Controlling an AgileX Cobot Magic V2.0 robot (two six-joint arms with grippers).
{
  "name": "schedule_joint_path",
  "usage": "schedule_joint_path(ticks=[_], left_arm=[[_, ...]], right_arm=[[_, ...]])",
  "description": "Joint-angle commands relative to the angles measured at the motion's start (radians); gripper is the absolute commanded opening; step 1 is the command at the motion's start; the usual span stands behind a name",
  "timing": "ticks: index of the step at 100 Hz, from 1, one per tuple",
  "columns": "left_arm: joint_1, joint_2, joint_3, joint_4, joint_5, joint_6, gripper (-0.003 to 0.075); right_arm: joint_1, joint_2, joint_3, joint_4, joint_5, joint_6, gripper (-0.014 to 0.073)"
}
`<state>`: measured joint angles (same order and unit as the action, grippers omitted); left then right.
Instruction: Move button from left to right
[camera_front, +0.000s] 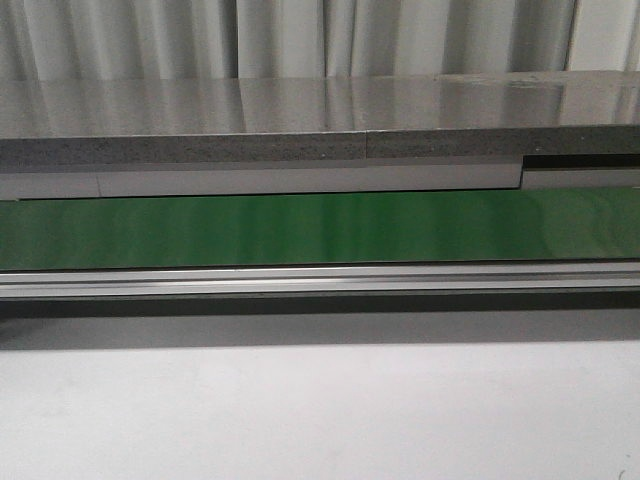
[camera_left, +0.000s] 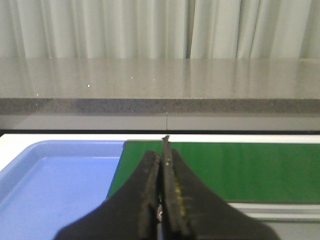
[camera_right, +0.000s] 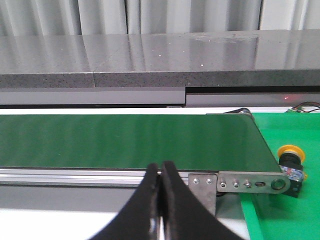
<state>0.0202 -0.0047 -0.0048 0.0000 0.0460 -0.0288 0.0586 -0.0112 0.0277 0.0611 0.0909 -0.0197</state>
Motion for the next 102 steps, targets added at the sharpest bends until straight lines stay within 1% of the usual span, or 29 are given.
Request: schedule_joint_path(ticks=[1,102], left_arm=[[0.004,-0.032,0.058,0.0,-0.118,-0.014,-0.002],[0.004,-0.032,0.058,0.0,-0.119,-0.014,-0.002]], right_arm=[[0.001,-0.02,-0.015,-0.006,-0.083,0.0,-0.0068],[0.001,-0.02,-0.015,-0.006,-0.083,0.0,-0.0068]])
